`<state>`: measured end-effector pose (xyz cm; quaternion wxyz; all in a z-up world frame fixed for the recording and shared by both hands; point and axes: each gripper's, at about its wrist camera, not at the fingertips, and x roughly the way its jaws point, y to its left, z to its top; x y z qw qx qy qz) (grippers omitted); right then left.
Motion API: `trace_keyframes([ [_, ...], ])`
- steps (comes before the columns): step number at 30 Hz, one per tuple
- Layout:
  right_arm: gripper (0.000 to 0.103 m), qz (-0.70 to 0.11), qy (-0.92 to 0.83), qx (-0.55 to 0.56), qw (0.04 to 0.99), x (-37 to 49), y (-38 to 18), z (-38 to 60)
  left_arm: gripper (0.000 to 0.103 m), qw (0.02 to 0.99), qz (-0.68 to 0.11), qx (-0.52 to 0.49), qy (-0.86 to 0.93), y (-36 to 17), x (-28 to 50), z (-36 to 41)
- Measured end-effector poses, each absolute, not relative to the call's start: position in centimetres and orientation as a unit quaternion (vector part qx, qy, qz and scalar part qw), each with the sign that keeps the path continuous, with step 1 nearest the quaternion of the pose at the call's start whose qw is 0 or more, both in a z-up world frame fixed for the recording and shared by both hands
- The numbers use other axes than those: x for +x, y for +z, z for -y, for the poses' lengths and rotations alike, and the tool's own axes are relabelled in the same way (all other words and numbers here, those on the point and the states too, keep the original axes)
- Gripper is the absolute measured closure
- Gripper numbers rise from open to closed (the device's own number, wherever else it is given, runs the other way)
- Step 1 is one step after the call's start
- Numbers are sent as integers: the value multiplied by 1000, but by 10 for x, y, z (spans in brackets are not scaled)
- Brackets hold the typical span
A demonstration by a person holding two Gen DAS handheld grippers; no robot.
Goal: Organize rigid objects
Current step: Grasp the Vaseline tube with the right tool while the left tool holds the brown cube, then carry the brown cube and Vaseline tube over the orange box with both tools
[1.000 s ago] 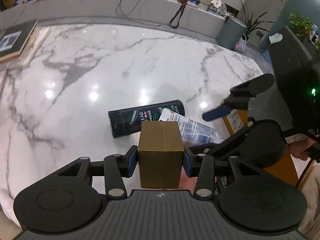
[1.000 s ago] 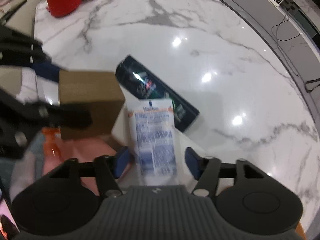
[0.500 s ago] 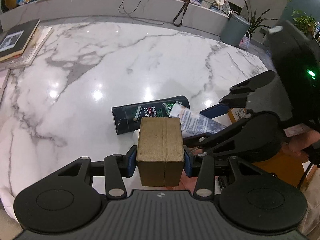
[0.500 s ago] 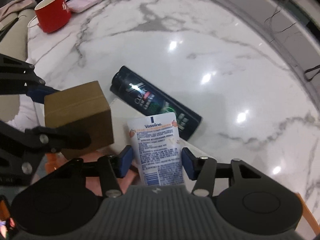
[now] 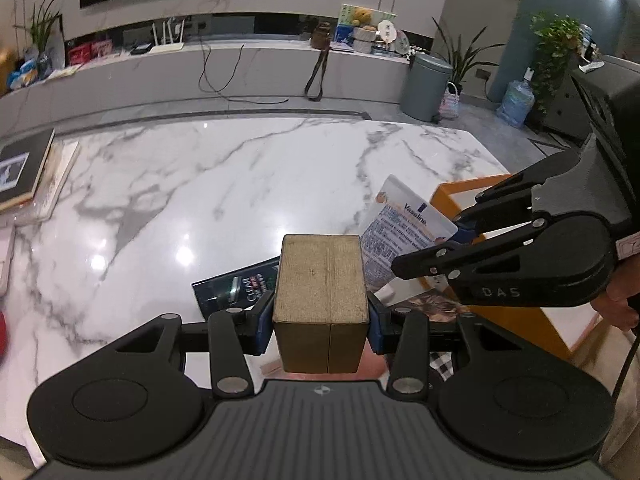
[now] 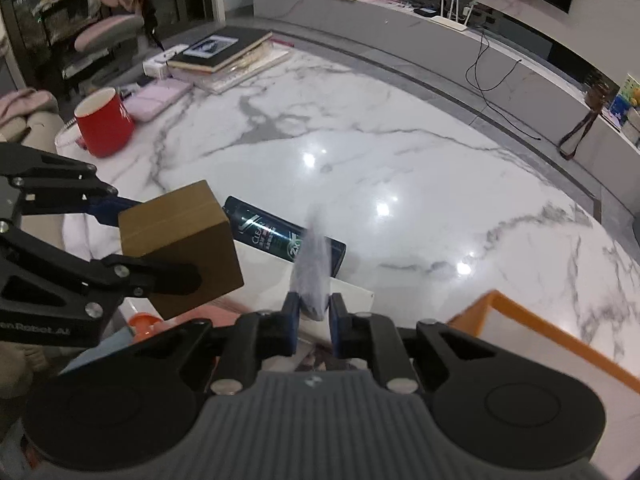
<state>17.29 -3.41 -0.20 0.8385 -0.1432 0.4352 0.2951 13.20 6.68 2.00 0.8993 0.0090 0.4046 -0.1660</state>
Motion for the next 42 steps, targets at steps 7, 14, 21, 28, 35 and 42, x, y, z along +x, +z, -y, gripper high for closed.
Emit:
trace_keyframes([
  [7, 91, -411, 289, -129, 855, 147, 20, 59, 52, 905, -387, 36, -175, 34, 116, -49],
  [14, 91, -369, 271, -90, 884, 125, 63, 111, 52, 912, -346, 65, -209, 62, 105, -17],
  [21, 91, -355, 231, -70, 903, 109, 74, 172, 52, 895, -318, 159, -270, 78, 105, 54],
  [28, 91, -392, 179, -45, 901, 110, 44, 232, 52, 833, -309, 270, -372, 51, 114, 129],
  [35, 91, -418, 166, -24, 893, 119, 16, 260, 52, 767, -322, 357, -425, 5, 133, 167],
  [42, 91, -444, 178, -2, 878, 136, -12, 264, 52, 708, -360, 403, -455, -30, 152, 173],
])
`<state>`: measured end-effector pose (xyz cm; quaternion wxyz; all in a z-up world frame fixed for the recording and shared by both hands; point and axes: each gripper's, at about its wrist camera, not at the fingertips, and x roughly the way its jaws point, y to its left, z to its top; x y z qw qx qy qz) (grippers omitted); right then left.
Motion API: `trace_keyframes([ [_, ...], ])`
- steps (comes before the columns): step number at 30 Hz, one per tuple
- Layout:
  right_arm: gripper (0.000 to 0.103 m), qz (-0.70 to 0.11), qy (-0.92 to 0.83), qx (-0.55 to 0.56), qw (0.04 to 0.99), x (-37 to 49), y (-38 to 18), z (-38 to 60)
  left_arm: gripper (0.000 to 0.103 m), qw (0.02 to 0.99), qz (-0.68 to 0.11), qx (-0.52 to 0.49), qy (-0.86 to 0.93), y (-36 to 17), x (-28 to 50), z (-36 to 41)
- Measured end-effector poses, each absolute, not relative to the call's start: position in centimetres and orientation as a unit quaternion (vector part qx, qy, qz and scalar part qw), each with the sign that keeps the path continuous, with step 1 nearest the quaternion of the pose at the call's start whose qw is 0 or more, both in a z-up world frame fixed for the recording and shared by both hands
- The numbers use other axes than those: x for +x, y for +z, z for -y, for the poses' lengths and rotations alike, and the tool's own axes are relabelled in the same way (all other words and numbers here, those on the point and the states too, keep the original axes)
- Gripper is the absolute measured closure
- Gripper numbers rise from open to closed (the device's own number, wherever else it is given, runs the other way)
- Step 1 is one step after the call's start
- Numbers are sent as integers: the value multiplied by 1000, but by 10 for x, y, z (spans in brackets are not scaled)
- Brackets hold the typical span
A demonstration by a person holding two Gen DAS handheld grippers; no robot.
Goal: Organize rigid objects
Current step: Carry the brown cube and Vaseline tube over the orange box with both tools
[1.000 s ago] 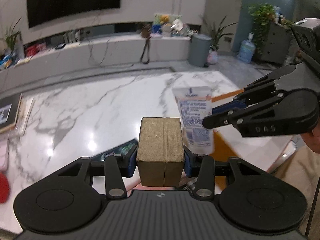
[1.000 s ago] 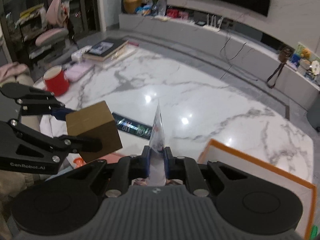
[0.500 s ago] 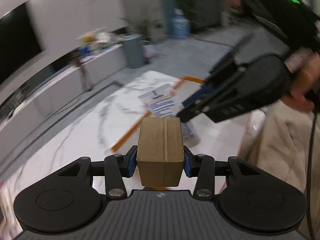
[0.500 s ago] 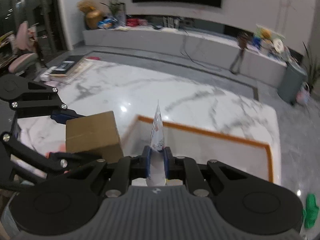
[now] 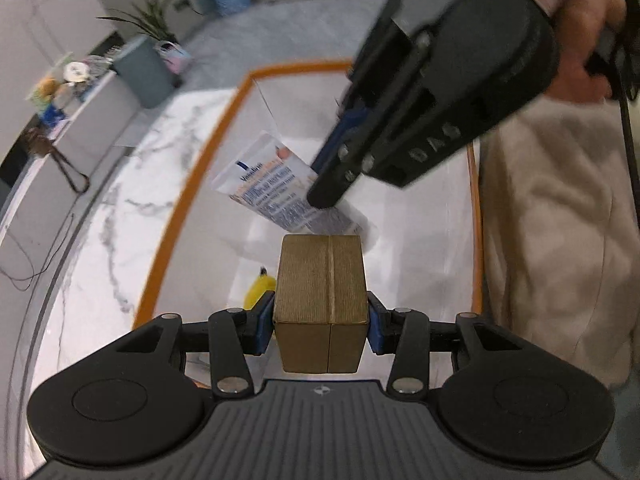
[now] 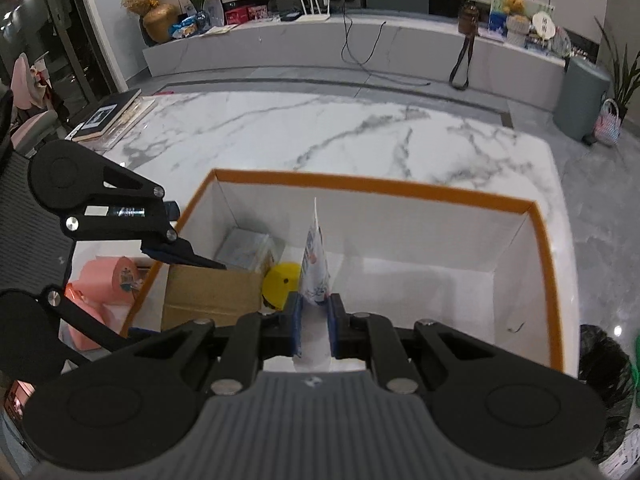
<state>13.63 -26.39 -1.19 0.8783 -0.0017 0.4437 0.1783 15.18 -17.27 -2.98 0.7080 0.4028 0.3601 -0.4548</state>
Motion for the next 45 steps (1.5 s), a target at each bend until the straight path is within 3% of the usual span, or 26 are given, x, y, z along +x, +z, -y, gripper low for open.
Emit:
trace_keyframes([
  [19, 91, -481, 196, 37, 854, 141, -43, 261, 51, 652, -453, 412, -448, -77, 186, 190],
  [22, 91, -481, 197, 39, 854, 139, -44, 260, 46, 655, -457, 405, -445, -79, 190, 192],
  [24, 91, -482, 198, 40, 853, 138, -45, 260, 37, 655, -463, 391, -451, -75, 192, 191],
  [26, 91, -484, 199, 40, 851, 137, -46, 260, 36, 661, -464, 381, -450, -71, 193, 189],
  [32, 91, -491, 203, 45, 846, 138, -50, 261, 39, 644, -443, 442, -440, -74, 179, 195],
  [34, 91, -491, 202, 55, 846, 140, -50, 262, 49, 636, -438, 460, -438, -75, 173, 193],
  [36, 91, -489, 198, 61, 847, 142, -49, 261, 53, 634, -434, 465, -439, -76, 172, 193],
  [45, 91, -477, 180, 93, 856, 156, -50, 249, 54, 642, -397, 505, -419, -78, 177, 191],
])
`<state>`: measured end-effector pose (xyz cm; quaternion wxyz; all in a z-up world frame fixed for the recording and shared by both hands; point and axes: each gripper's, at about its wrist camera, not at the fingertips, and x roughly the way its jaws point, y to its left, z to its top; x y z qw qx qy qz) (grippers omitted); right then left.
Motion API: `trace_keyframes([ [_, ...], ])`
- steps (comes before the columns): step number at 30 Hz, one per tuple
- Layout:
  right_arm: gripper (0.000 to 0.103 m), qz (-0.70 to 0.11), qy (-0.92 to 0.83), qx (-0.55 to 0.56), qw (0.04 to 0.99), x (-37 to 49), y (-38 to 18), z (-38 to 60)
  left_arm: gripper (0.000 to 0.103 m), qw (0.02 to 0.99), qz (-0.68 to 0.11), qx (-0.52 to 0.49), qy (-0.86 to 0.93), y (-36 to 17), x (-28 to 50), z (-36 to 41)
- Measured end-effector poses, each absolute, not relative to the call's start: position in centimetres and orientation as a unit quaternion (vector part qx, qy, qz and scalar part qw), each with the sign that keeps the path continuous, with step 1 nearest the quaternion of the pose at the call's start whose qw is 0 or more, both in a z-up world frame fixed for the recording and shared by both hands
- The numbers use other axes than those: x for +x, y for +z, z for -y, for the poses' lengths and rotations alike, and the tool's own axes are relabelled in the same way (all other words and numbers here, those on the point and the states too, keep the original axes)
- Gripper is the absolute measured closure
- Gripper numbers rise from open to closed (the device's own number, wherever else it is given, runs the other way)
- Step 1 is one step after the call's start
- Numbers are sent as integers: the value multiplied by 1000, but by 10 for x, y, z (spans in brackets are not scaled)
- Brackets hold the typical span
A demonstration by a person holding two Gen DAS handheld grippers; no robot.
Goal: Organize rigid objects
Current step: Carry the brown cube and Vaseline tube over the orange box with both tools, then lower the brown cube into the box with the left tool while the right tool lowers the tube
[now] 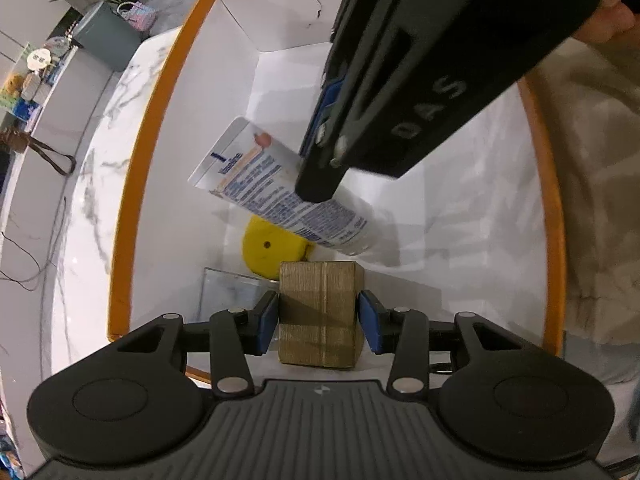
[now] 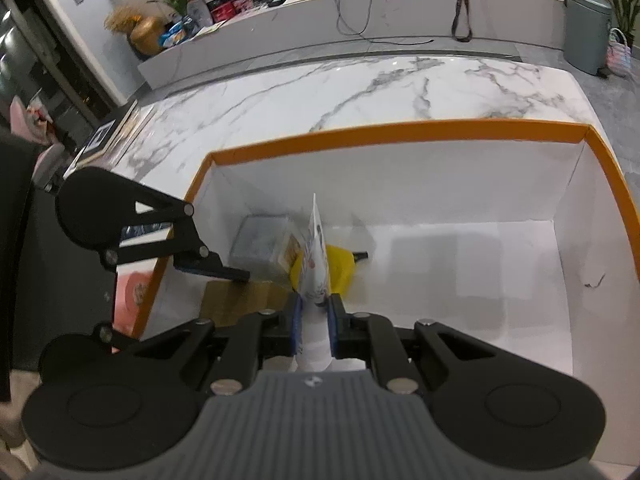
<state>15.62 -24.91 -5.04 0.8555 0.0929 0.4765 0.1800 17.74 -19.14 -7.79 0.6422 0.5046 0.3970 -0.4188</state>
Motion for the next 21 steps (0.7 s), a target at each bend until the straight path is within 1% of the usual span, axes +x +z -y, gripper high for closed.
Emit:
trace_keyframes([
  [2, 91, -472, 170, 94, 860, 159, -51, 246, 54, 640, -392, 510, -421, -79, 178, 192],
  [3, 91, -469, 167, 95, 862, 159, -51, 244, 51, 639, -390, 512, -421, -79, 178, 191],
  [6, 91, -466, 165, 93, 864, 162, -54, 238, 49, 641, -386, 516, -417, -79, 177, 191],
  [11, 90, -464, 171, 76, 866, 157, -56, 231, 49, 650, -388, 506, -415, -79, 171, 185],
  [18, 89, -487, 190, 47, 851, 147, -57, 230, 49, 670, -391, 474, -416, -73, 173, 178],
  [20, 87, -494, 191, 42, 847, 146, -58, 230, 49, 671, -391, 472, -417, -72, 170, 179],
  [21, 85, -499, 194, 39, 843, 147, -60, 229, 49, 671, -390, 472, -417, -72, 169, 178],
])
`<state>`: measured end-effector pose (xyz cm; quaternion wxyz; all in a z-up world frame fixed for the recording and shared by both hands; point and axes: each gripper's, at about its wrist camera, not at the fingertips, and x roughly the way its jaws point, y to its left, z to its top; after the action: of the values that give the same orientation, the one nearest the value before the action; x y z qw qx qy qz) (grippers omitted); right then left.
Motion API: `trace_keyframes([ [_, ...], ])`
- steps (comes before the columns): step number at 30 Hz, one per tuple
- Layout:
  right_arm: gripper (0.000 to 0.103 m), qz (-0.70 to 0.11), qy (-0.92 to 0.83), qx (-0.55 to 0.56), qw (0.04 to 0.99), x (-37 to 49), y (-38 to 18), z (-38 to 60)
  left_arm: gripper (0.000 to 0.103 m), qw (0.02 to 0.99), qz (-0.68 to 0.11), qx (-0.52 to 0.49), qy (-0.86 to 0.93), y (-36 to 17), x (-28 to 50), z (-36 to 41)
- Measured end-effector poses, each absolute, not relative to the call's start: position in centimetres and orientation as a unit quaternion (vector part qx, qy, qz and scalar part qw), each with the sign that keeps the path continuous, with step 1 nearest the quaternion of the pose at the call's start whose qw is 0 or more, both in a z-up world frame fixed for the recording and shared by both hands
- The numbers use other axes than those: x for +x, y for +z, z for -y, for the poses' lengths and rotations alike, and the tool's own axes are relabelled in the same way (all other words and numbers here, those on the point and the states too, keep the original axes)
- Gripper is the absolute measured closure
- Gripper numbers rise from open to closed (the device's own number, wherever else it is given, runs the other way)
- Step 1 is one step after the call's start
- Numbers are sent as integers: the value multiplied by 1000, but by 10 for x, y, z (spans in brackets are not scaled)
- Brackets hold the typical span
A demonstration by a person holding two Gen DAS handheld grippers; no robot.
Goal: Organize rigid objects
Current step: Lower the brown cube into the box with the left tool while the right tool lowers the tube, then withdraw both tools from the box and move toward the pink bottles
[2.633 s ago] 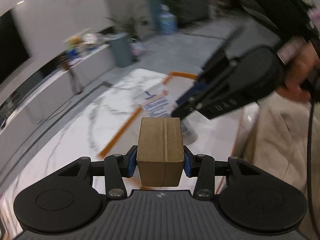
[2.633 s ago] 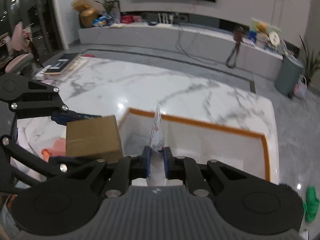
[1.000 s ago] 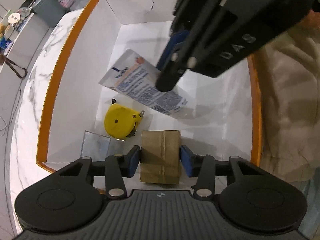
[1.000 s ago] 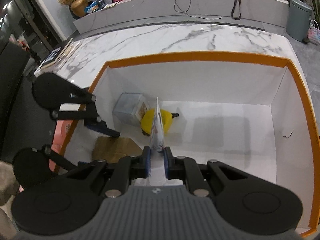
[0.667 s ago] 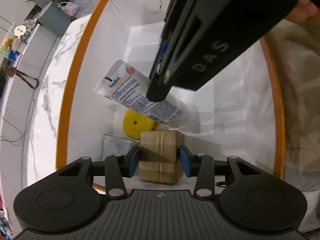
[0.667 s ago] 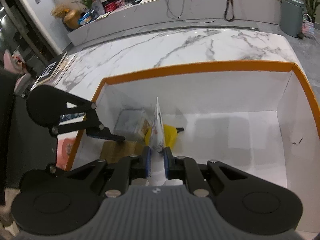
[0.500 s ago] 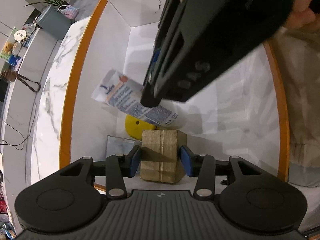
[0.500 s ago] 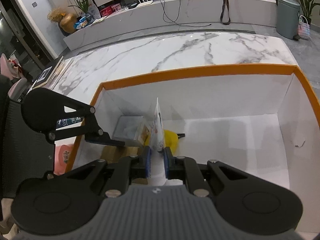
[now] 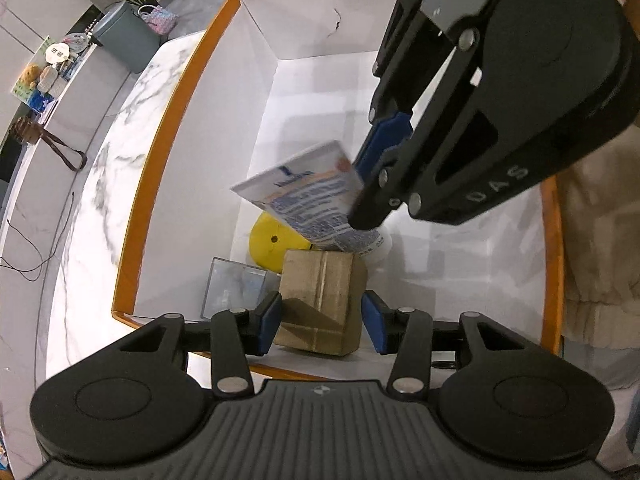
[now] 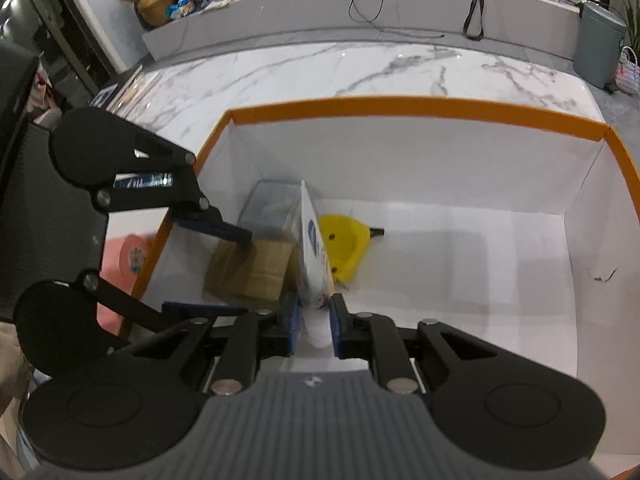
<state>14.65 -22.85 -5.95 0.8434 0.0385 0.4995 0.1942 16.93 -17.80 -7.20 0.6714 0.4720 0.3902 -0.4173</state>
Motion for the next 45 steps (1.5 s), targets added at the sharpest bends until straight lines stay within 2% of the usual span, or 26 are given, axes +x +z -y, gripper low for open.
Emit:
trace_keyframes([
  [6, 79, -522, 220, -17, 824, 147, -61, 217, 49, 681, -378, 471, -414, -69, 161, 174],
  [11, 79, -547, 225, -55, 804, 153, -67, 207, 51, 689, -373, 463, -414, -66, 160, 171],
  [13, 84, -557, 222, -62, 798, 155, -72, 205, 51, 691, -372, 460, -415, -65, 159, 170],
  [24, 84, -547, 184, -38, 816, 172, -74, 198, 65, 700, -363, 442, -429, -64, 159, 166],
  [38, 81, -546, 177, 6, 819, 178, -71, 207, 65, 702, -352, 459, -416, -67, 156, 169],
  [45, 63, -531, 169, -11, 830, 159, -58, 212, 60, 710, -349, 441, -425, -58, 145, 164],
])
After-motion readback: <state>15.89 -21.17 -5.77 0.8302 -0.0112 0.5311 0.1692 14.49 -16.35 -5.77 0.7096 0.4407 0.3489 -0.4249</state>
